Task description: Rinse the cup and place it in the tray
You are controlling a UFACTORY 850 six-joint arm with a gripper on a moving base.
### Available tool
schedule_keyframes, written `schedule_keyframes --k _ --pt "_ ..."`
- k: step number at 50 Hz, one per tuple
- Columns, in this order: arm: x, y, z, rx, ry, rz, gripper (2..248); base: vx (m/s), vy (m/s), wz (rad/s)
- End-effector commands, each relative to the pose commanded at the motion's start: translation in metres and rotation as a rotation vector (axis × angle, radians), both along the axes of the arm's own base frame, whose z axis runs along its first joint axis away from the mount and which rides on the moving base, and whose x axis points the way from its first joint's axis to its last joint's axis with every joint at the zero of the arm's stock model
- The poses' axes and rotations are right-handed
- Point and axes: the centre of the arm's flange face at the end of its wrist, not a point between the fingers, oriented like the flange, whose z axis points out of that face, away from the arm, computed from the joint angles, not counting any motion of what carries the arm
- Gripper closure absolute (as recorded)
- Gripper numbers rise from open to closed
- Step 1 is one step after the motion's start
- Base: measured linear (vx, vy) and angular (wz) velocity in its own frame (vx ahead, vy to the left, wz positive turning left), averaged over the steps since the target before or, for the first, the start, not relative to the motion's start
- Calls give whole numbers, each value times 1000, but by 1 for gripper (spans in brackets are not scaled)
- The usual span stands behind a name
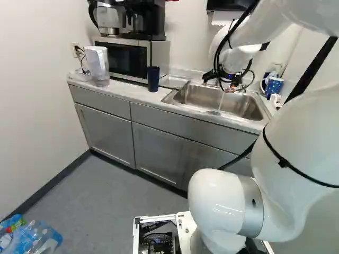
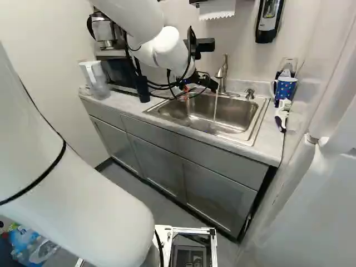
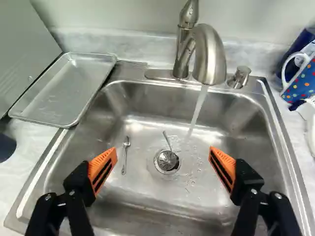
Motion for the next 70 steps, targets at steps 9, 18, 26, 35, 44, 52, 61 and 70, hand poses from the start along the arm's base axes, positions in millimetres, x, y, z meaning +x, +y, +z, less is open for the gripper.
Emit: schedule_keyframes --k 9,18,26,35,44,52,61,70 --pt "-2 14 0 0 -1 28 3 0 0 0" --pt "-3 28 -1 -1 -3 58 3 0 0 0" --pt "-4 41 -1 -1 -4 85 3 0 0 0" --pt "-6 55 -1 -1 -5 116 3 0 0 0" --pt "-7 68 -1 -2 -6 147 3 0 0 0" --pt "-8 81 -2 -2 -7 175 3 0 0 0" --pt "-9 94 -2 -2 -8 207 3 0 0 0" --pt "-9 108 -2 -2 -9 239 3 0 0 0"
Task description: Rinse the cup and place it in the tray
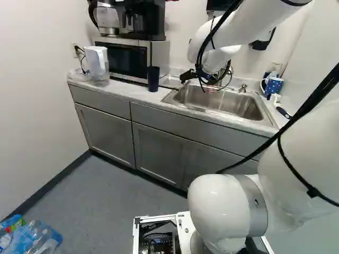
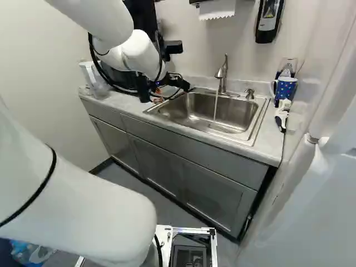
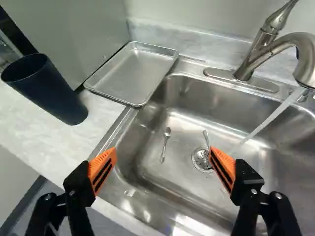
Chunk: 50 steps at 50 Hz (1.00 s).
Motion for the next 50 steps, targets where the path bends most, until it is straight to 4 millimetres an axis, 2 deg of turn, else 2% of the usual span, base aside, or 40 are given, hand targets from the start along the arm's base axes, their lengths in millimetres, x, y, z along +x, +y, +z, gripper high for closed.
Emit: schedule_keyframes --k 22,50 --pt "3 33 0 0 0 79 3 0 0 0" --pt "23 76 2 0 7 176 3 0 0 0"
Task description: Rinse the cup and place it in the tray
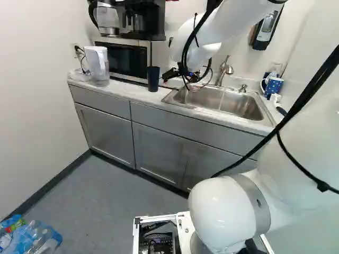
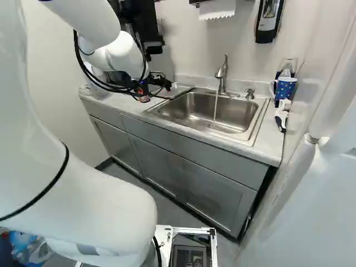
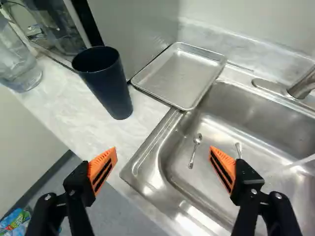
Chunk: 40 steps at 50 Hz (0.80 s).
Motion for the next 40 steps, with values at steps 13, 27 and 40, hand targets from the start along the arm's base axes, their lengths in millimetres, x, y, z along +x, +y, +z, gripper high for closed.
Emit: schedule_keyframes --k 13,27,40 --pt "17 19 1 0 4 38 3 0 0 0" --pt "38 40 2 -1 7 76 3 0 0 0" --pt "57 60 2 -1 8 109 3 0 0 0"
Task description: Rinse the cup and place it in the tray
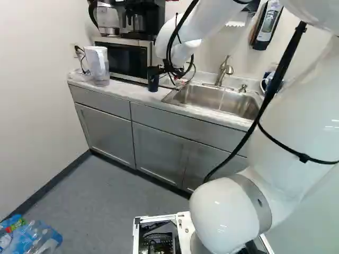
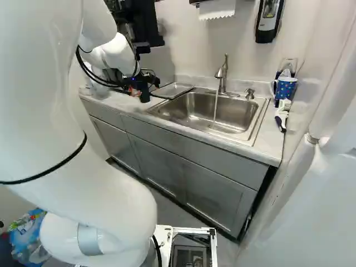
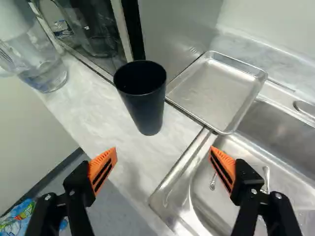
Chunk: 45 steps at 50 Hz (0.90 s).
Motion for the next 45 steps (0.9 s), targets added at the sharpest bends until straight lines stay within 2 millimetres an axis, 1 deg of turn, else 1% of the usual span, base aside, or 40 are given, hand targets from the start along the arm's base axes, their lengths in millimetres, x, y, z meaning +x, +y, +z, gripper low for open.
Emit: schedule_keyframes --k 13,29,45 --pt "16 15 0 0 -1 23 3 0 0 0" --pt "16 16 0 0 -1 23 3 0 0 0" --pt "22 17 -14 1 -3 23 3 0 0 0"
